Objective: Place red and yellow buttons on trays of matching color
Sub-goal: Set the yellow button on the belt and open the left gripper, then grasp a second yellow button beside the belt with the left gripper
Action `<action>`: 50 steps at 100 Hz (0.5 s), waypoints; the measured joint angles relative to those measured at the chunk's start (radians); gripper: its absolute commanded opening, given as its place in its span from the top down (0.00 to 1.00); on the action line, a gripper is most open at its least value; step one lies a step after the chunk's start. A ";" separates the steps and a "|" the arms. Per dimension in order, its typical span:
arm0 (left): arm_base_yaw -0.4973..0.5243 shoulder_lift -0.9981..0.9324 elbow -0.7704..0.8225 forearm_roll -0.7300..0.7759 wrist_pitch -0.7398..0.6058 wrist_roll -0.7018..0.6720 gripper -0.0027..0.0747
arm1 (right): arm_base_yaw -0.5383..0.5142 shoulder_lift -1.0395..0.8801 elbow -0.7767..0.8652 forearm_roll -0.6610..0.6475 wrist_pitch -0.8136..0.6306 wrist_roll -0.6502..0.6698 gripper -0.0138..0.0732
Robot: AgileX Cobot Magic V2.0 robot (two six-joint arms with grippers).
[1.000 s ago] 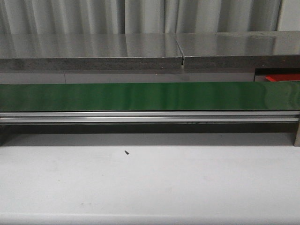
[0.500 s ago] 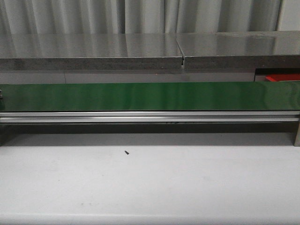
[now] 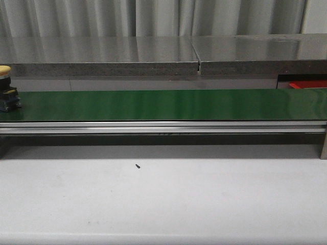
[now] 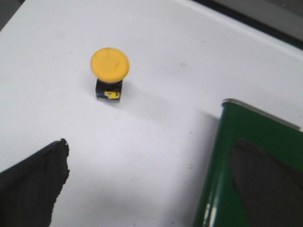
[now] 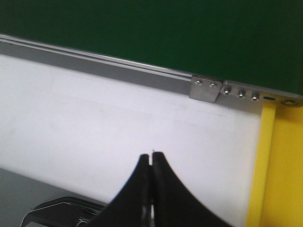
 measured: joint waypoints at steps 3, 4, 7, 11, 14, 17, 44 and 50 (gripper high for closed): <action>0.002 0.016 0.000 0.000 -0.009 0.000 0.11 | 0.000 0.000 0.000 0.000 0.000 0.000 0.92; 0.002 0.020 0.000 0.000 -0.011 0.000 0.11 | 0.000 0.000 0.000 0.000 0.000 0.000 0.92; 0.003 0.038 0.000 0.000 -0.024 0.000 0.11 | 0.000 0.000 0.000 0.000 0.000 0.000 0.92; 0.003 0.055 0.000 0.000 -0.040 0.000 0.11 | 0.000 0.000 0.000 0.000 0.000 0.000 0.92; 0.003 0.071 0.000 0.000 -0.055 0.000 0.11 | 0.000 0.000 0.000 0.000 0.000 0.000 0.92; 0.003 0.084 -0.005 0.000 -0.061 0.000 0.11 | 0.000 0.000 0.000 0.000 0.000 0.000 0.92; 0.003 0.235 -0.156 0.000 -0.086 0.000 0.11 | 0.000 0.000 0.000 0.000 0.000 0.000 0.92; 0.003 0.267 -0.197 0.000 -0.086 0.000 0.11 | 0.000 0.000 0.000 0.000 0.000 0.000 0.92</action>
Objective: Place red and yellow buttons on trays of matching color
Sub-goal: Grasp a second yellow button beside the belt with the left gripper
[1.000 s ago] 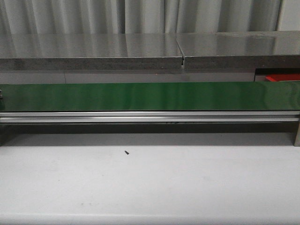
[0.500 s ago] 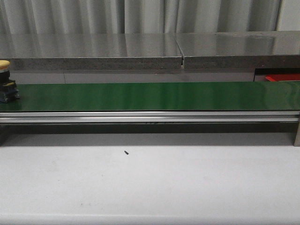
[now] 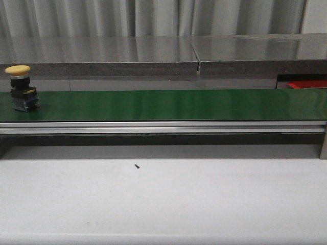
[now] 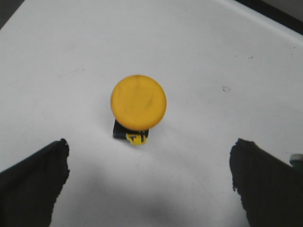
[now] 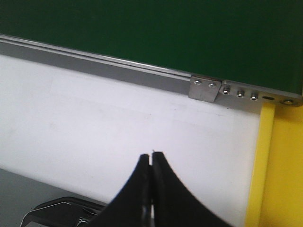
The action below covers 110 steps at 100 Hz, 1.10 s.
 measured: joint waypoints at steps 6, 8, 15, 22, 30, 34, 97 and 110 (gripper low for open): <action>0.000 0.035 -0.036 0.000 0.000 0.000 0.11 | 0.000 0.000 0.000 0.000 0.000 0.000 0.92; 0.000 0.047 -0.049 0.000 0.000 0.000 0.11 | 0.000 0.000 0.000 0.000 0.000 0.000 0.92; 0.000 0.085 -0.090 0.000 0.004 0.000 0.11 | 0.000 0.000 0.000 0.000 0.000 0.000 0.92; 0.000 0.122 -0.129 0.000 0.013 0.000 0.11 | 0.000 0.000 0.000 0.000 0.000 0.000 0.92; 0.000 0.162 -0.170 0.000 0.020 0.000 0.11 | 0.000 0.000 0.000 0.000 0.000 0.000 0.92; 0.000 0.181 -0.189 0.000 0.024 0.000 0.11 | 0.000 0.000 0.000 0.000 0.000 0.000 0.92; 0.000 0.235 -0.258 0.000 0.043 0.000 0.97 | 0.000 0.000 0.000 0.000 0.000 0.000 0.92; 0.000 0.165 -0.256 -0.002 0.076 0.000 0.99 | 0.000 0.000 0.000 0.000 0.000 0.000 0.92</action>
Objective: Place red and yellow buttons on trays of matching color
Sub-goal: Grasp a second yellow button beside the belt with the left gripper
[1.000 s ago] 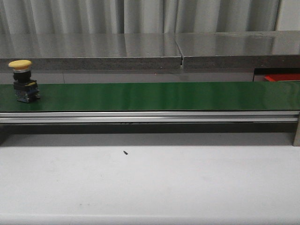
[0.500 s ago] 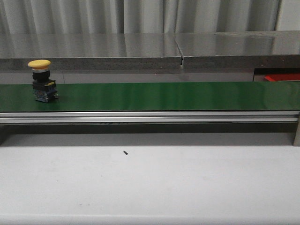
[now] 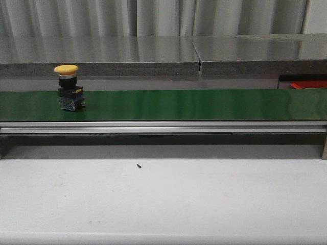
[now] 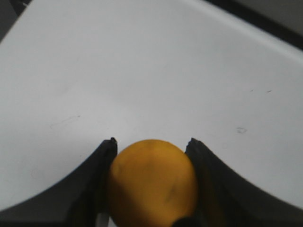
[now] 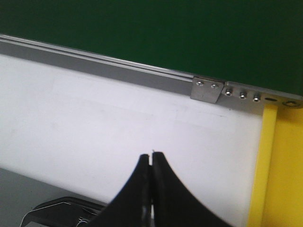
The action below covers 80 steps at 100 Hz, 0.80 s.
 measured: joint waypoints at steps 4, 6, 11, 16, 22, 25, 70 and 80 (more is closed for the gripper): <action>-0.002 -0.036 0.000 -0.005 0.021 0.000 0.99 | 0.000 0.000 0.000 0.000 0.000 0.000 0.92; -0.006 -0.054 0.000 -0.005 0.032 0.000 0.99 | 0.000 0.000 0.000 0.000 0.000 0.000 0.92; -0.011 -0.098 0.000 -0.007 0.060 0.000 0.99 | 0.000 0.000 0.000 0.000 0.000 0.000 0.92; -0.021 -0.144 0.005 -0.009 0.081 0.000 0.99 | 0.000 0.000 0.000 0.000 0.000 0.000 0.92; -0.038 -0.205 0.024 -0.012 0.097 0.000 0.99 | 0.000 0.000 0.000 0.000 0.000 0.000 0.92; -0.048 -0.232 0.037 -0.015 0.103 0.000 0.99 | 0.000 0.000 0.000 0.000 0.000 0.000 0.92; -0.258 -0.477 0.441 -0.037 0.028 0.010 0.99 | 0.000 0.000 0.000 0.000 0.000 0.000 0.92; -0.295 -0.477 0.509 -0.037 -0.023 0.023 0.99 | 0.000 0.000 0.000 0.000 0.000 0.000 0.92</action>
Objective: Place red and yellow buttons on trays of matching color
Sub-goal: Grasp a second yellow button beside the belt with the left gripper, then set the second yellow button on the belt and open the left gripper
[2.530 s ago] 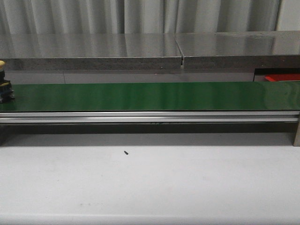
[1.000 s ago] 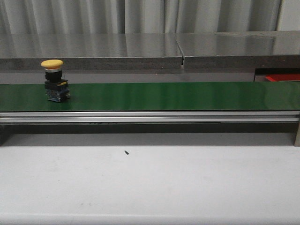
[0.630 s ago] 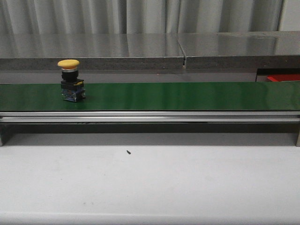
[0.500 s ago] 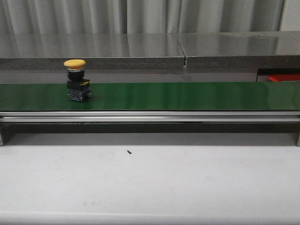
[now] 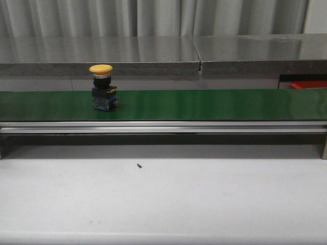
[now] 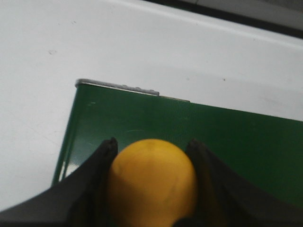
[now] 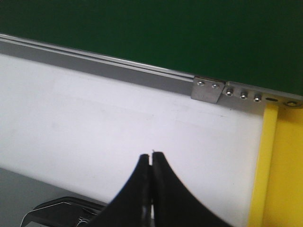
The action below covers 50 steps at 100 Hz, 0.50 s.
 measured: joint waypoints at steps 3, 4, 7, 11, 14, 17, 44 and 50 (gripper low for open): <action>-0.010 0.000 0.016 0.000 -0.022 0.002 0.99 | 0.000 0.000 0.000 0.000 0.000 0.000 0.92; -0.015 0.000 0.020 0.000 -0.027 0.003 0.99 | 0.000 0.000 0.000 0.000 0.000 0.000 0.92; -0.024 0.000 0.039 0.000 -0.045 0.004 0.99 | 0.000 0.000 0.000 0.000 0.000 0.000 0.92; -0.036 0.000 0.058 -0.002 -0.076 0.007 0.99 | 0.000 0.000 0.000 0.000 0.000 0.000 0.92; -0.042 0.000 0.075 -0.002 -0.095 0.009 0.99 | 0.000 0.000 0.000 0.000 0.000 0.000 0.92; -0.047 0.000 0.088 -0.004 -0.118 0.009 0.99 | 0.000 0.000 0.000 0.000 0.000 0.000 0.92; -0.059 -0.002 0.166 -0.016 -0.197 0.010 0.97 | 0.000 0.000 0.000 0.000 0.000 0.000 0.92; -0.061 -0.004 0.173 -0.023 -0.203 0.010 0.94 | 0.000 0.000 0.000 0.000 0.000 0.000 0.92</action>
